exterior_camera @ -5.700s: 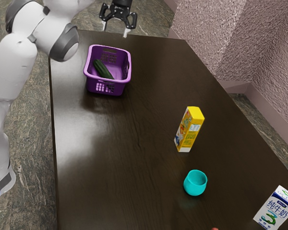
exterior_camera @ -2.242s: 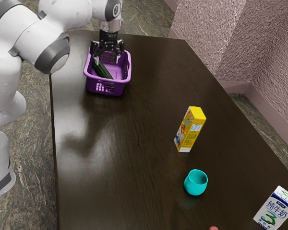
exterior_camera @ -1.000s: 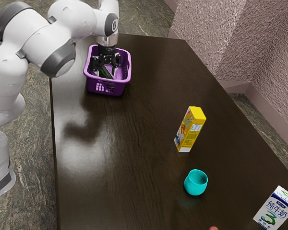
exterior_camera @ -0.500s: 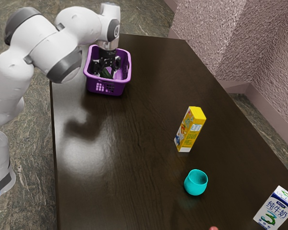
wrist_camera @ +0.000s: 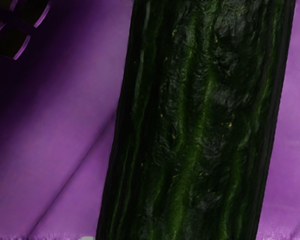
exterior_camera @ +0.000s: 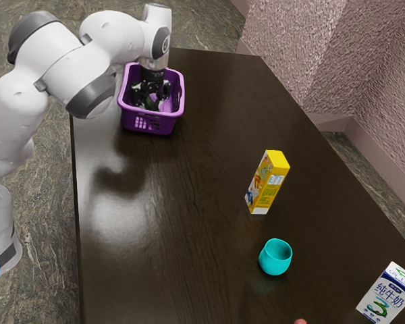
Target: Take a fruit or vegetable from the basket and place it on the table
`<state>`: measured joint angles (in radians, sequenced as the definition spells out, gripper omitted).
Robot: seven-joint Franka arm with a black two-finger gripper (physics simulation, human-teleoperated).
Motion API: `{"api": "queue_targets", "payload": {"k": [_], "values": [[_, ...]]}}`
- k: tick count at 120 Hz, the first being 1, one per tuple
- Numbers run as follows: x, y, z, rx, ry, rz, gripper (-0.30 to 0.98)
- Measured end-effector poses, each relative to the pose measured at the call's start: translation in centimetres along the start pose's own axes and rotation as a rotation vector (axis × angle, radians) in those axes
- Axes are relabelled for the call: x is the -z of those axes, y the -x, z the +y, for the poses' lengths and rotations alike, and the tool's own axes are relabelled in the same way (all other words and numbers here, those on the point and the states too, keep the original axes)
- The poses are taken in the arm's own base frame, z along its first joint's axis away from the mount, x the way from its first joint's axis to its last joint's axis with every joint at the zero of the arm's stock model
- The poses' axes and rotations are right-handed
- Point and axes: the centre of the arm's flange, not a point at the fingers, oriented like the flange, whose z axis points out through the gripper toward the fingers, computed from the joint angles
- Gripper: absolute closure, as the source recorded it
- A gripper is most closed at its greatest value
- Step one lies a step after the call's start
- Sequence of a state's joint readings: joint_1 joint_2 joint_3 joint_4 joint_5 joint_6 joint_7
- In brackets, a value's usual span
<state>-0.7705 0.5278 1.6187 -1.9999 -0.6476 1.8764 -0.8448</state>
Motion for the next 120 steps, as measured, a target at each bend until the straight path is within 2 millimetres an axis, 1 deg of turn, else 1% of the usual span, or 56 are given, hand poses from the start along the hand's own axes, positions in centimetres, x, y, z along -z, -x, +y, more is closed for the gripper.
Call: {"api": "queue_targets", "payload": {"k": [8, 16, 25, 38, 48, 55, 60, 65, 72, 77, 80, 86, 89, 93, 99, 104, 110, 117, 120], "values": [[1.7, 0.0, 0.3, -0.014, 0.016, 0.018, 0.48], [4.1, 0.1, 0.6, -0.033, 0.036, 0.045, 0.49], [6.9, 0.9, 1.5, -0.069, 0.056, 0.08, 0.49], [10.3, 2.2, 2.6, -0.116, 0.08, 0.119, 0.49], [12.8, 4.0, 3.7, -0.161, 0.106, 0.149, 0.5], [14.7, 6.3, 5.2, -0.217, 0.132, 0.172, 0.49], [15.2, 8.2, 6.6, -0.264, 0.143, 0.179, 0.49], [14.8, 9.7, 8.8, -0.315, 0.144, 0.175, 0.48], [13.3, 11.4, 11.6, -0.378, 0.139, 0.158, 0.49], [11.7, 12.5, 13.6, -0.417, 0.13, 0.144, 0.49], [10.2, 12.8, 14.7, -0.434, 0.117, 0.134, 0.48], [7.7, 12.9, 16.1, -0.451, 0.092, 0.12, 0.49], [6.7, 12.9, 16.5, -0.455, 0.082, 0.114, 0.5], [5.9, 12.8, 16.9, -0.46, 0.074, 0.109, 0.5], [5.3, 12.7, 17.1, -0.465, 0.069, 0.105, 0.37], [5.0, 12.7, 17.2, -0.468, 0.068, 0.102, 0.28], [5.0, 12.9, 17.2, -0.476, 0.069, 0.102, 0.19], [5.3, 14.1, 17.0, -0.497, 0.071, 0.1, 0.13], [5.6, 14.9, 16.9, -0.51, 0.074, 0.095, 0.11]]}}
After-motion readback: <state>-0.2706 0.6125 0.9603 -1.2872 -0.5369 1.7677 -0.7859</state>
